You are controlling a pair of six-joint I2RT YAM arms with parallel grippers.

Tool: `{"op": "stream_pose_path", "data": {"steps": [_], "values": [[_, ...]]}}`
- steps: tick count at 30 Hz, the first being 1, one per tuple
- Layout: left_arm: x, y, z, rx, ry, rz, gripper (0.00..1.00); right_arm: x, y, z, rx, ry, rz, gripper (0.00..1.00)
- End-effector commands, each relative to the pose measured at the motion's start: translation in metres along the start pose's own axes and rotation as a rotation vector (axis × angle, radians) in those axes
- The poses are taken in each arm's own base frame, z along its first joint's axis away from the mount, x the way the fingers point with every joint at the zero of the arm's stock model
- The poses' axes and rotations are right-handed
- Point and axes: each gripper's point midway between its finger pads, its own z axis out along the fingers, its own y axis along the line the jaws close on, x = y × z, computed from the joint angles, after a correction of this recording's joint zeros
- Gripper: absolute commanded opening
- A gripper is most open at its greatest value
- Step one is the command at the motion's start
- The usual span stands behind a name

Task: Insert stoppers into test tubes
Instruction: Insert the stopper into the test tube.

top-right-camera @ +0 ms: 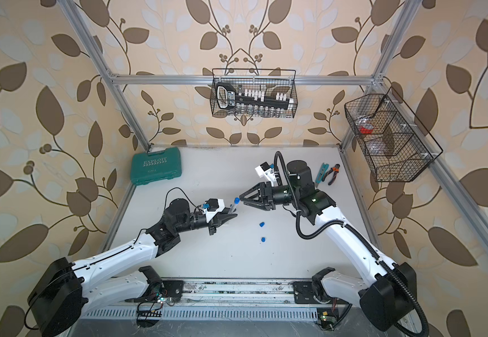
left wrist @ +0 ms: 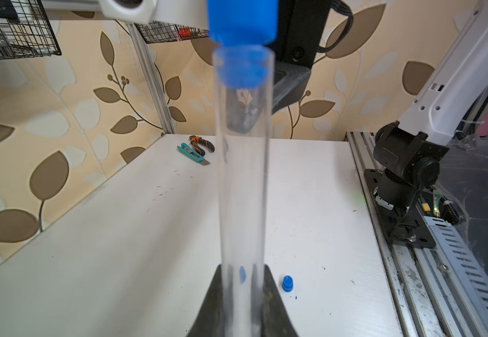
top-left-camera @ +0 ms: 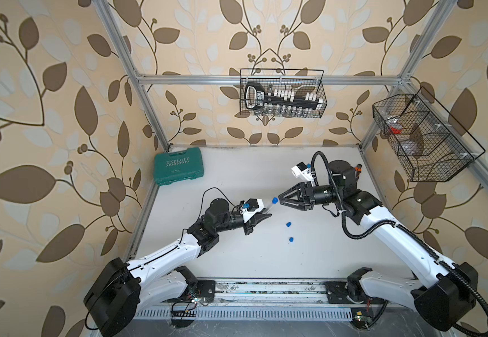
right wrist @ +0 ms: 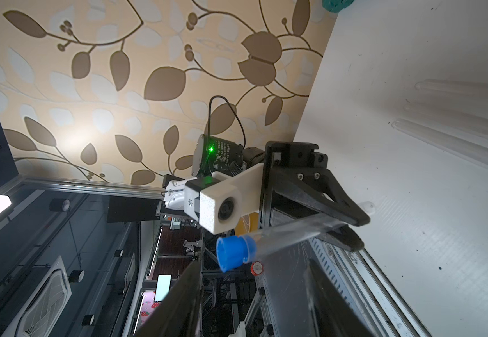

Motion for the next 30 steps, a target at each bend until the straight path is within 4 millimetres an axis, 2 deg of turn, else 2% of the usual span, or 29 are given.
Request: {"op": "stream_pose_path", "data": {"steps": [1, 8, 18, 30], "values": [[-0.017, -0.002, -0.004, 0.01, -0.064, 0.037, 0.0, -0.005, 0.018, 0.004, -0.04, 0.001, -0.031, 0.53], [-0.017, -0.002, -0.003, 0.01, -0.067, 0.034, 0.0, -0.004, 0.018, 0.009, -0.056, 0.013, -0.026, 0.52], [-0.025, -0.003, -0.006, 0.009, -0.102, 0.046, 0.0, -0.001, 0.014, 0.014, -0.062, 0.026, -0.017, 0.47], [-0.033, -0.003, -0.006, 0.012, -0.133, 0.061, 0.0, 0.001, 0.009, 0.018, -0.062, 0.036, -0.013, 0.45]]}}
